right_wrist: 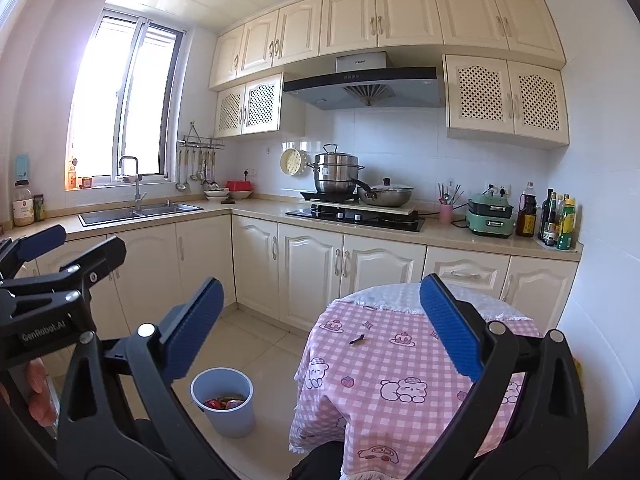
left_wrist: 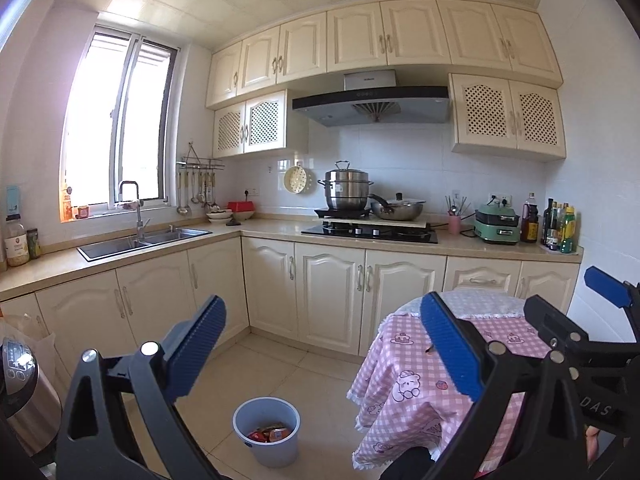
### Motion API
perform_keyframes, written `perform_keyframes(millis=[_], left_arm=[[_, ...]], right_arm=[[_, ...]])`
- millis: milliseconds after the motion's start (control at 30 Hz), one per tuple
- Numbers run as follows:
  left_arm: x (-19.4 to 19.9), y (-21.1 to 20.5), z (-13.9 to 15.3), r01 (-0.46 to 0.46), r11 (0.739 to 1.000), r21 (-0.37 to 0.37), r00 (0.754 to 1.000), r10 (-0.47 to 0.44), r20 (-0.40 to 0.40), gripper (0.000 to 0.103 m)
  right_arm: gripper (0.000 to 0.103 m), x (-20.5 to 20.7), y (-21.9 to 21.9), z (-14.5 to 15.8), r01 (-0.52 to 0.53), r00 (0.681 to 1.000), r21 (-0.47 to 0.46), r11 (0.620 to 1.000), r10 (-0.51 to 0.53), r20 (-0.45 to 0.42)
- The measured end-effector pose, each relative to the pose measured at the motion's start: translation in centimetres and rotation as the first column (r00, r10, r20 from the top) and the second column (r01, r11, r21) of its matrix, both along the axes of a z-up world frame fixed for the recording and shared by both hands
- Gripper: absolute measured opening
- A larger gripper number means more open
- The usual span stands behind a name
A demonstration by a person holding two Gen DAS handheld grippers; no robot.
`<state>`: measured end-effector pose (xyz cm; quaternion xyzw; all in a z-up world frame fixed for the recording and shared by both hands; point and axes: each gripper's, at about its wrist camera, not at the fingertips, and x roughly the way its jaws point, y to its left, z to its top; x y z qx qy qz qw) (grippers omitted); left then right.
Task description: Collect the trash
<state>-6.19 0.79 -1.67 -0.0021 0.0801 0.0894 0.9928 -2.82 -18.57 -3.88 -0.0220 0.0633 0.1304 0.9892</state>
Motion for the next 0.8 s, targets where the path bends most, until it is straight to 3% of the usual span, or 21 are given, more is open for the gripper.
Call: perform_keyframes(millis=[800], left_arm=[[0.33, -0.39, -0.47, 0.025, 1.000, 0.000, 0.999, -0.025, -0.020, 0.096]], right_arm=[[0.097, 0.26, -0.51, -0.31, -0.011, 1.000, 0.019, 1.000, 0.011, -0.024]])
